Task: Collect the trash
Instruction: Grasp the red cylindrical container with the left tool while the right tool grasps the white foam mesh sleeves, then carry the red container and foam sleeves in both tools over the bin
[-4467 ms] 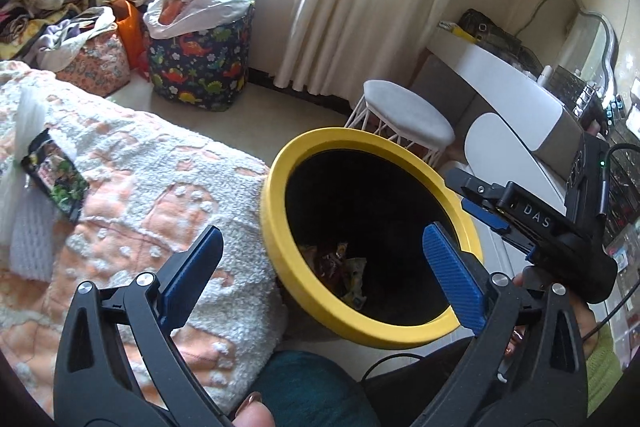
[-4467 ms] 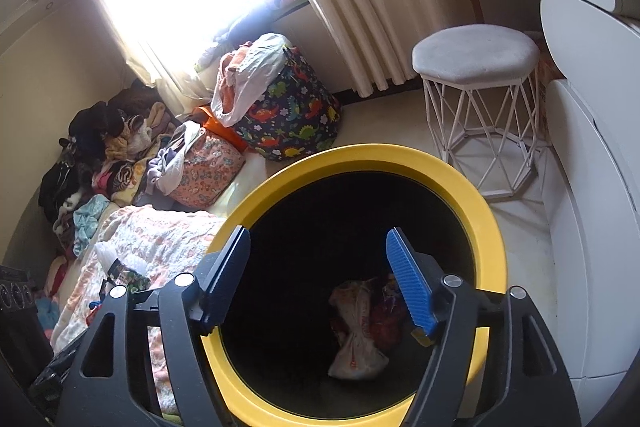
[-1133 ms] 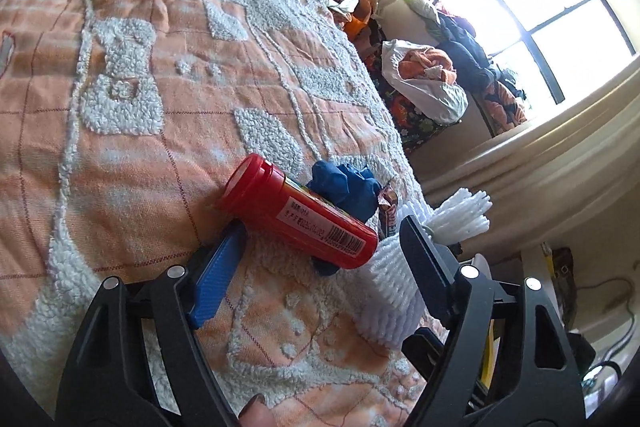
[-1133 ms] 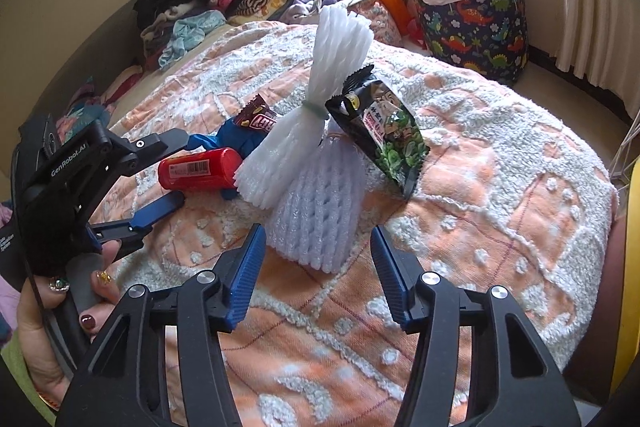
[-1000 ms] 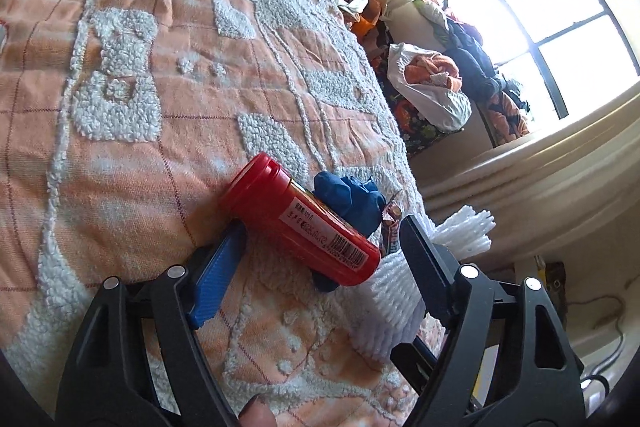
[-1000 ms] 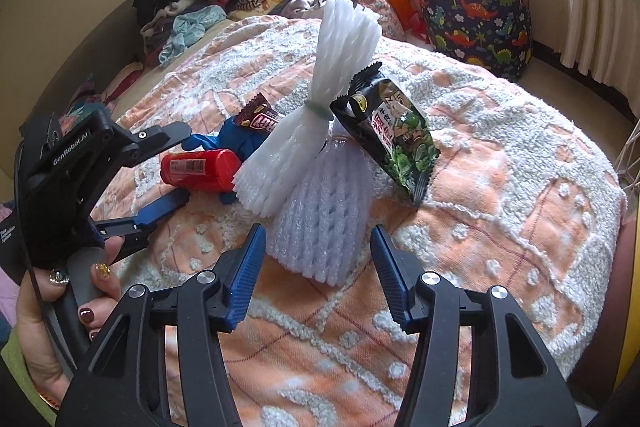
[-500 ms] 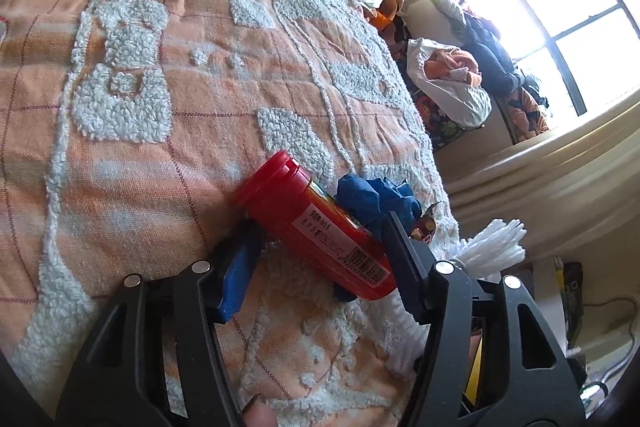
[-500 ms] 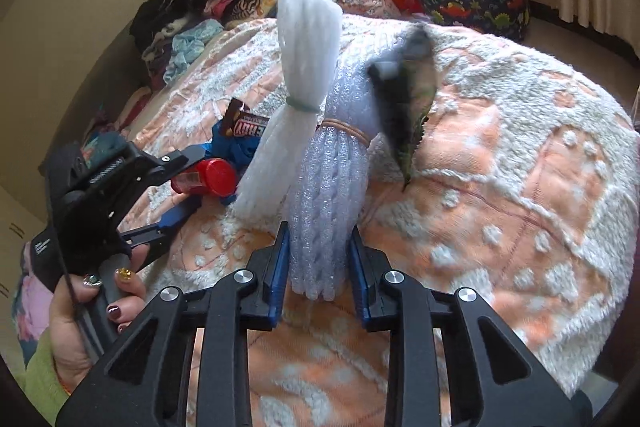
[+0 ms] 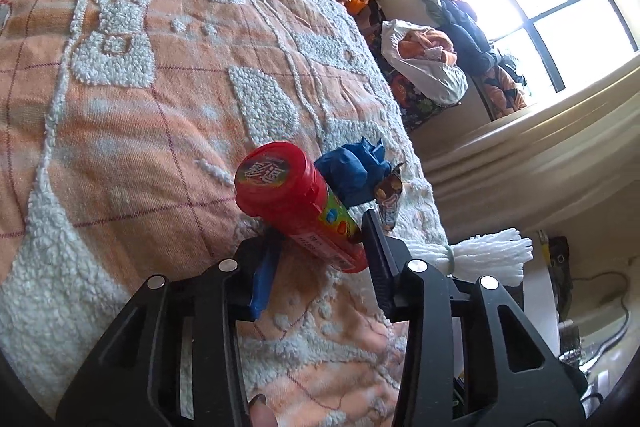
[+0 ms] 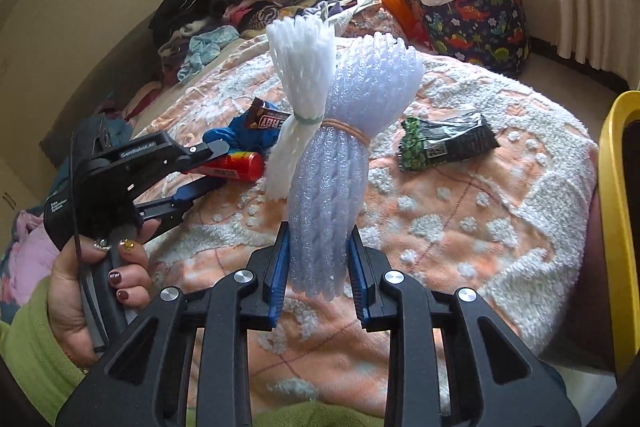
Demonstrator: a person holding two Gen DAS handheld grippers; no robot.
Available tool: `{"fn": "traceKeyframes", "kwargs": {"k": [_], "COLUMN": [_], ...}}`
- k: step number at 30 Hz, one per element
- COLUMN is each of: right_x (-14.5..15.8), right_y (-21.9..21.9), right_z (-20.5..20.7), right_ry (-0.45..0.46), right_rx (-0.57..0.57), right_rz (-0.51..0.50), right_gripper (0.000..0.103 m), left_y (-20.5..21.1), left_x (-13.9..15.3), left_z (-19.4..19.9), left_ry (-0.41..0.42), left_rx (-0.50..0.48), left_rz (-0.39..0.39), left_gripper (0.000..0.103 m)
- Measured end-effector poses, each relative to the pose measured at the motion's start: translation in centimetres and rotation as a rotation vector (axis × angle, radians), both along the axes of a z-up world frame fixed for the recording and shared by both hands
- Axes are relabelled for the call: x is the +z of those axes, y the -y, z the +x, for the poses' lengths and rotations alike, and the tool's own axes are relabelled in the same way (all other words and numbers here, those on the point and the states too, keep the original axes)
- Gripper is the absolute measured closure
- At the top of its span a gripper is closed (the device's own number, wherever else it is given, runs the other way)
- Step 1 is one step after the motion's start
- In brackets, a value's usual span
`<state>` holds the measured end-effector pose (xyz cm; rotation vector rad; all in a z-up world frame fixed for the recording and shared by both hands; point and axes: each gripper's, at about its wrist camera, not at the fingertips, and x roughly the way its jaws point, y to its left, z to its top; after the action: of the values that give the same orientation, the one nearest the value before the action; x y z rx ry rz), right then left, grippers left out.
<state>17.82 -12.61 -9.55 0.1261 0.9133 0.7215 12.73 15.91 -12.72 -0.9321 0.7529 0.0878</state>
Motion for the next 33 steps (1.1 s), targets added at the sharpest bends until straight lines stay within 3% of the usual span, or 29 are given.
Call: {"fn": "traceKeyframes", "kwargs": {"k": [6, 18, 33], "right_x": [0.9, 2.0, 4.1], "right_y": [1.7, 4.9, 8.7], "right_z": [-0.5, -1.0, -1.7], "right_ry": [0.039, 0.091, 0.135], "right_rx": [-0.026, -0.072, -0.130], "right_rz": [-0.008, -0.016, 0.009], "right_gripper": [0.077, 0.077, 0.077], "left_y": [1.8, 5.9, 11.2], "left_x": [0.8, 5.4, 8.5], "left_z": [-0.5, -1.2, -0.8], "left_ry": [0.019, 0.141, 0.222], "left_rx": [-0.067, -0.176, -0.294], "left_rz": [0.031, 0.196, 0.275], "left_gripper": [0.075, 0.076, 0.076]}}
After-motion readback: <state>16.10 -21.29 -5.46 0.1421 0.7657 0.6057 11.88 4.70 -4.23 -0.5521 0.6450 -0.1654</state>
